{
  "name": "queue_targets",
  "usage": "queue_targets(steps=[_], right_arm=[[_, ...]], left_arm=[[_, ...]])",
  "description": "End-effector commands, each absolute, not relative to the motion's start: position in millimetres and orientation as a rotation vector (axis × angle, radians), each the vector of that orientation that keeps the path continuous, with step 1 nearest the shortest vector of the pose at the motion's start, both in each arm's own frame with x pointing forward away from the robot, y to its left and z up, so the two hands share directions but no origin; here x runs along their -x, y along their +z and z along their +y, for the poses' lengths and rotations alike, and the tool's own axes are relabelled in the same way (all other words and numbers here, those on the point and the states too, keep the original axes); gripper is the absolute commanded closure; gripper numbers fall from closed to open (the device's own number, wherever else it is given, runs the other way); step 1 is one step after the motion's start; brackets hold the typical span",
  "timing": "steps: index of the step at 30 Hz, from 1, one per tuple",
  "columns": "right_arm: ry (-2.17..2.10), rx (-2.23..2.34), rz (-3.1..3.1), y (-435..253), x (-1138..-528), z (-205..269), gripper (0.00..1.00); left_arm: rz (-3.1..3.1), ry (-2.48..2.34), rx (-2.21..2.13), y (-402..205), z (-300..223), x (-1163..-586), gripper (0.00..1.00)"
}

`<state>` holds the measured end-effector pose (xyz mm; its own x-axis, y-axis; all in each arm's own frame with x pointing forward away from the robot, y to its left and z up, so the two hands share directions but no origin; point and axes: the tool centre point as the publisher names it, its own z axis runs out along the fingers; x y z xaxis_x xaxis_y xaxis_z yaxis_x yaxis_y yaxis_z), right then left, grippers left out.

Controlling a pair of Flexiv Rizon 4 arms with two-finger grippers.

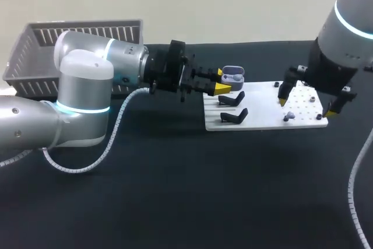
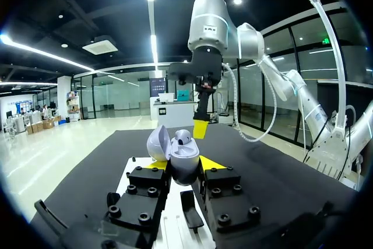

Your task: Pick up each earbud case from the left stands, insert the matching earbuds, close the lid, and place the case in the box.

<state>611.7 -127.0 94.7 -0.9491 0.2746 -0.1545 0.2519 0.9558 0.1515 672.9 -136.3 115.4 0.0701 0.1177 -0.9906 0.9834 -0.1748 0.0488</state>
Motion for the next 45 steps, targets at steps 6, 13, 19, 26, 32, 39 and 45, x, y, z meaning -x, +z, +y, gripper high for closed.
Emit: queue_targets(steps=[6,13,19,26,32,39,45], right_arm=[[0.239,-0.346,2.961,64,-630,-126,0.00],[0.251,-0.326,2.982,53,-640,-124,0.35],[0.257,-0.318,2.998,45,-645,-123,0.51],[0.267,-0.336,3.010,38,-647,-125,0.54],[0.263,-0.370,3.027,29,-650,-127,0.59],[0.261,-0.381,3.034,25,-649,-126,0.63],[0.262,-0.380,3.036,25,-651,-124,0.67]], left_arm=[[1.166,-1.227,-1.455,115,-136,-673,1.00],[1.166,-1.227,-1.455,115,-136,-673,1.00],[1.166,-1.227,-1.455,115,-136,-673,1.00],[1.166,-1.227,-1.455,115,-136,-673,1.00],[1.166,-1.227,-1.455,115,-136,-673,1.00],[1.166,-1.227,-1.455,115,-136,-673,1.00],[1.166,-1.227,-1.455,115,-136,-673,1.00]])
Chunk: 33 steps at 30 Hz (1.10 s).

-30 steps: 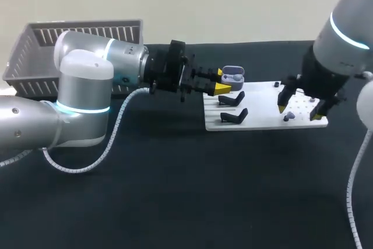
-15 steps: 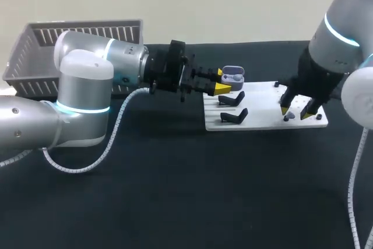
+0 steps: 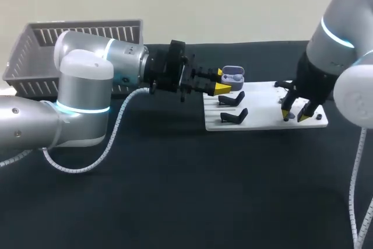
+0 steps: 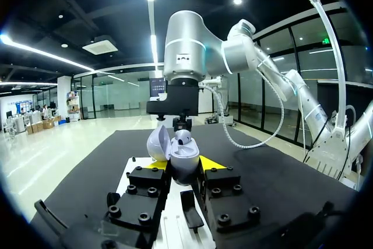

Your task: Pick up each earbud case from the left stands, insert the matching earbuds, close the lid, and place the case in the box.

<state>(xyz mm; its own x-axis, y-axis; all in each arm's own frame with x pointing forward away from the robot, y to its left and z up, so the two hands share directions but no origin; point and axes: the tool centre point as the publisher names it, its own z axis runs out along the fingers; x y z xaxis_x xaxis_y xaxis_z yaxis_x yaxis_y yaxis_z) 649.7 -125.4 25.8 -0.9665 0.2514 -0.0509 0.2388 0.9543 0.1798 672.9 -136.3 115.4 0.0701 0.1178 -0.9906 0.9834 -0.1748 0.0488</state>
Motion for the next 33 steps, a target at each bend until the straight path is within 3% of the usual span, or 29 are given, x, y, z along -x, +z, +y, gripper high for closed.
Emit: queue_targets(steps=[1,6,16,33], right_arm=[[0.262,-0.380,3.037,26,-651,-124,0.69],[0.258,-0.382,3.041,25,-652,-122,1.00],[0.248,-0.380,3.034,40,-642,-124,1.00],[0.088,-0.065,2.926,153,-604,-100,1.00]], left_arm=[[1.166,-1.227,-1.455,115,-136,-673,1.00],[1.166,-1.227,-1.455,115,-136,-673,1.00],[1.166,-1.227,-1.455,115,-136,-673,1.00],[1.166,-1.227,-1.455,115,-136,-673,1.00]])
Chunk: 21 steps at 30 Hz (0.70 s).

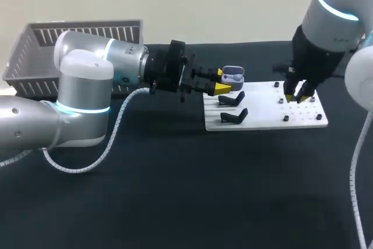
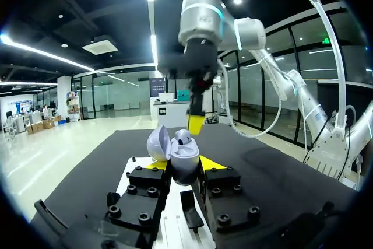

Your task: Pick up each earbud case from the left stands, insert the matching earbuds, close the lid, and place the case in the box.

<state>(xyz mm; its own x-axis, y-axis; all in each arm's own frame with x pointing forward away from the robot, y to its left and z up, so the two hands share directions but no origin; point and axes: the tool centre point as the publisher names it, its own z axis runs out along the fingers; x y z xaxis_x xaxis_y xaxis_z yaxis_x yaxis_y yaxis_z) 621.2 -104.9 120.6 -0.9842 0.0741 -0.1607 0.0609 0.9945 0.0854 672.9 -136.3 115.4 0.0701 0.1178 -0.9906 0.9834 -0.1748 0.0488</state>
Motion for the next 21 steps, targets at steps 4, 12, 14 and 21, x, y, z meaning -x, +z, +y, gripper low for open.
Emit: queue_targets(steps=[4,12,14,21], right_arm=[[0.089,0.039,2.922,172,-602,-87,1.00],[0.020,0.210,2.998,177,-619,-53,1.00],[0.019,0.240,3.014,177,-623,-46,1.00],[0.010,0.266,3.027,186,-629,-33,1.00]], left_arm=[[1.166,-1.227,-1.455,115,-136,-673,1.00],[1.166,-1.227,-1.455,115,-136,-673,1.00],[1.166,-1.227,-1.455,115,-136,-673,1.00],[1.166,-1.227,-1.455,115,-136,-673,1.00]])
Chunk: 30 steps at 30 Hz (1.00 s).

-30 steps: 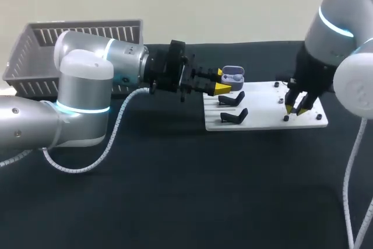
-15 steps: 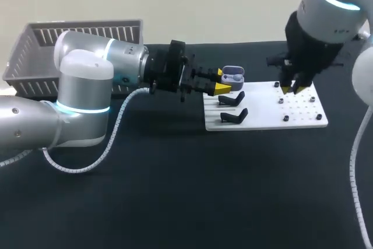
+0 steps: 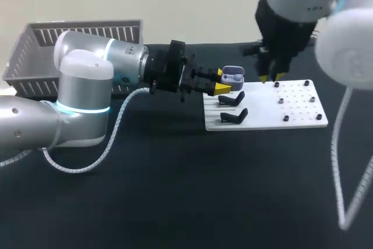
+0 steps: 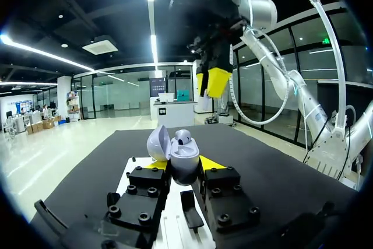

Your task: Pick up each earbud case from the left stands, insert the matching earbuds, close the lid, and place the case in the box.

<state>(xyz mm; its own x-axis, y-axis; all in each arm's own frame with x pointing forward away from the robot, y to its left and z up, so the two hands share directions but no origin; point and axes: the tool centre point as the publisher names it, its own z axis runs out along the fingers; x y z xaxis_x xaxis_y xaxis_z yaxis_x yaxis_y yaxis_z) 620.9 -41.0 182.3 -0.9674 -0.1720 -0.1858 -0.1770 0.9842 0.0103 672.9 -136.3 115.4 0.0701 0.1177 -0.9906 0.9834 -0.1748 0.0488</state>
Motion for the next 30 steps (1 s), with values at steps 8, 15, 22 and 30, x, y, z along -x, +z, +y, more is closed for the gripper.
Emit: queue_targets(steps=[8,15,22,30], right_arm=[[0.010,0.266,3.027,186,-629,-33,1.00],[0.010,0.266,3.027,186,-629,-33,1.00],[-0.005,0.333,2.991,202,-635,-17,1.00],[0.003,0.427,2.992,200,-644,4,1.00]], left_arm=[[1.166,-1.227,-1.455,115,-136,-673,1.00],[1.166,-1.227,-1.455,115,-136,-673,1.00],[1.166,-1.227,-1.455,115,-136,-673,1.00],[1.166,-1.227,-1.455,115,-136,-673,1.00]])
